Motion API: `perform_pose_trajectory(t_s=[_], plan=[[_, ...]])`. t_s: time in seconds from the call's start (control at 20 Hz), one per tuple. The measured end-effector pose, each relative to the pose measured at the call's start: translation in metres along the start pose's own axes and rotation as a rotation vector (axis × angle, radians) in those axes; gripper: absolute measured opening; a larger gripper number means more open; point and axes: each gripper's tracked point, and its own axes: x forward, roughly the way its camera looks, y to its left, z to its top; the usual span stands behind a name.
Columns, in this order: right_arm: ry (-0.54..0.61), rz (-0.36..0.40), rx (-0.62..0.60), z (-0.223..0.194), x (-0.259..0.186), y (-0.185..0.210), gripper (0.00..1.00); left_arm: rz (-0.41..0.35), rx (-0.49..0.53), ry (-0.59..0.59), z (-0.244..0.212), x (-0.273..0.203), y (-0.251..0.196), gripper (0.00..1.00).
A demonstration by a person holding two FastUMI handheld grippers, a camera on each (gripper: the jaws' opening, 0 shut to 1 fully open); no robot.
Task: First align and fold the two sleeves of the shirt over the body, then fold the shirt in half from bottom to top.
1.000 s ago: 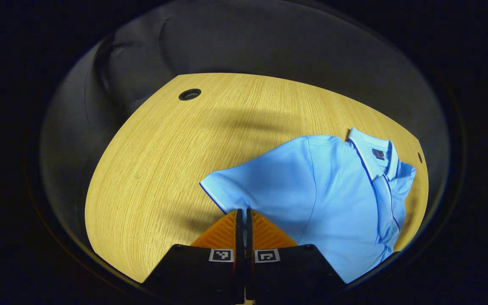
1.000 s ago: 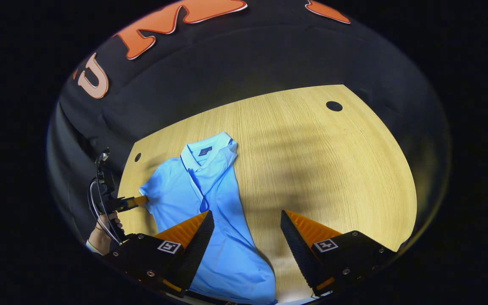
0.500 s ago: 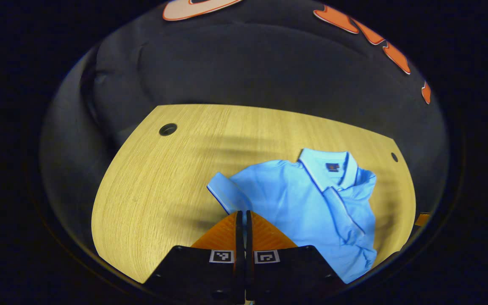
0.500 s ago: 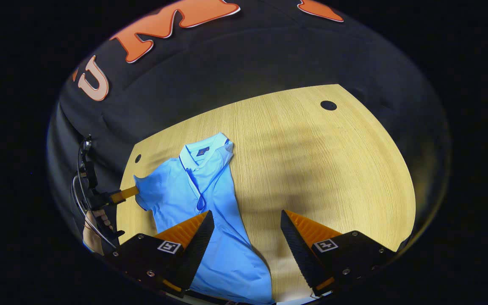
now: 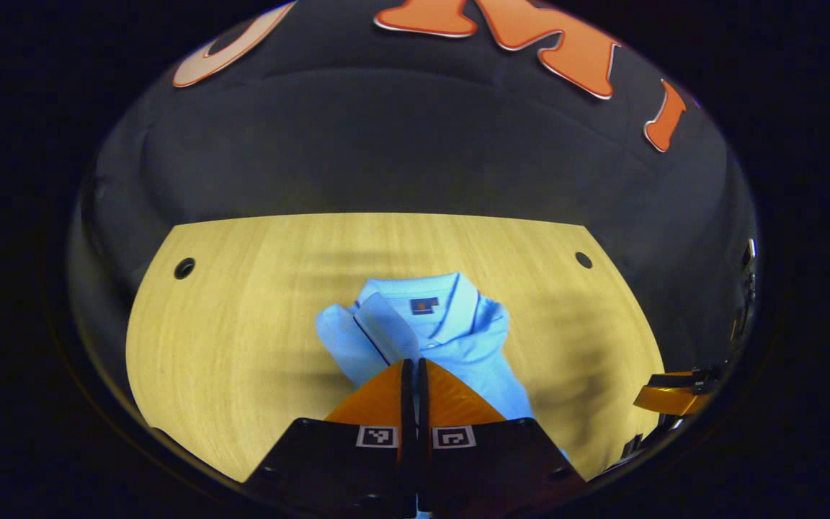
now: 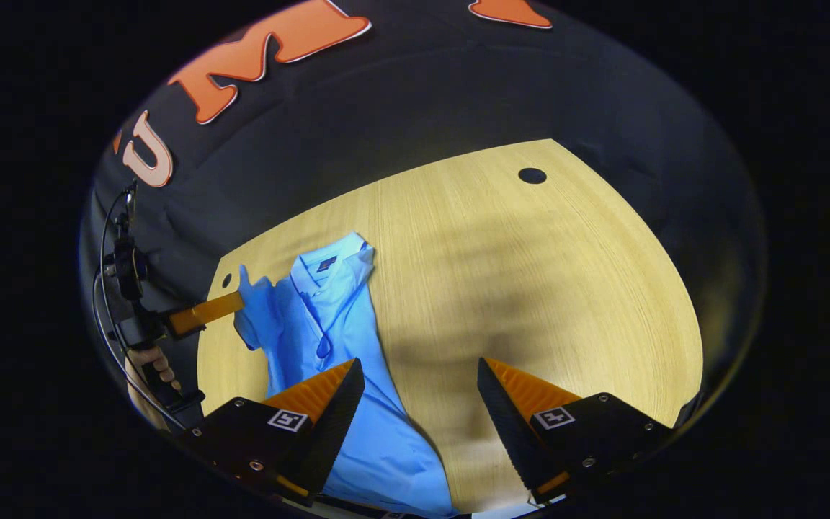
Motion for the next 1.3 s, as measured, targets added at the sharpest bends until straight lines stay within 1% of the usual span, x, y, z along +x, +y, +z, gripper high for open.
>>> perform_pose_trajectory(t_s=[0.05, 0.2, 0.3, 0.4, 0.55, 0.6, 0.7, 0.75, 0.8, 0.85, 0.95, 1.1, 1.15, 1.2, 1.3], plan=[[0.004, -0.004, 0.007, -0.002, -0.001, -0.004, 0.98, -0.016, 0.011, 0.014, -0.016, 0.01, -0.017, 0.04], [0.019, -0.02, 0.029, -0.01, -0.001, -0.015, 0.98, -0.037, 0.032, 0.06, -0.016, 0.025, -0.039, 0.04], [0.024, -0.028, 0.035, -0.014, -0.003, -0.021, 0.98, -0.03, 0.04, 0.089, -0.025, 0.031, -0.04, 0.04], [0.03, -0.036, 0.033, -0.016, -0.003, -0.024, 0.98, -0.04, 0.035, 0.107, -0.032, 0.036, -0.048, 0.05], [0.039, -0.036, 0.034, -0.018, -0.001, -0.023, 0.98, -0.054, 0.032, 0.114, -0.038, 0.042, -0.055, 0.11], [0.041, -0.033, 0.033, -0.019, 0.0, -0.02, 0.98, -0.052, 0.035, 0.112, -0.038, 0.041, -0.055, 0.16], [0.047, -0.023, 0.028, -0.021, -0.001, -0.015, 0.98, -0.048, 0.032, 0.111, -0.039, 0.035, -0.053, 0.18], [0.053, -0.019, 0.024, -0.022, -0.001, -0.011, 0.98, -0.058, 0.016, 0.11, -0.041, 0.034, -0.054, 0.12], [0.057, -0.017, 0.019, -0.023, 0.0, -0.008, 0.98, -0.068, -0.004, 0.122, -0.045, 0.03, -0.055, 0.28], [0.061, -0.017, 0.012, -0.024, -0.001, -0.008, 0.98, -0.07, -0.027, 0.134, -0.049, 0.028, -0.052, 0.29], [0.07, -0.024, -0.007, -0.027, 0.0, -0.004, 0.98, -0.07, -0.061, 0.127, -0.056, 0.022, -0.049, 0.58], [0.088, -0.033, -0.058, -0.042, 0.004, 0.011, 0.98, -0.031, -0.07, 0.124, -0.069, -0.005, -0.023, 1.0], [0.094, -0.036, -0.077, -0.048, 0.003, 0.015, 0.98, -0.02, -0.077, 0.128, -0.075, -0.018, -0.014, 0.97], [0.098, -0.038, -0.092, -0.054, 0.0, 0.02, 0.98, -0.015, -0.091, 0.13, -0.083, -0.033, -0.003, 1.0], [0.124, -0.045, -0.114, -0.074, -0.005, 0.026, 0.98, 0.002, -0.103, 0.137, -0.101, -0.057, 0.016, 1.0]])
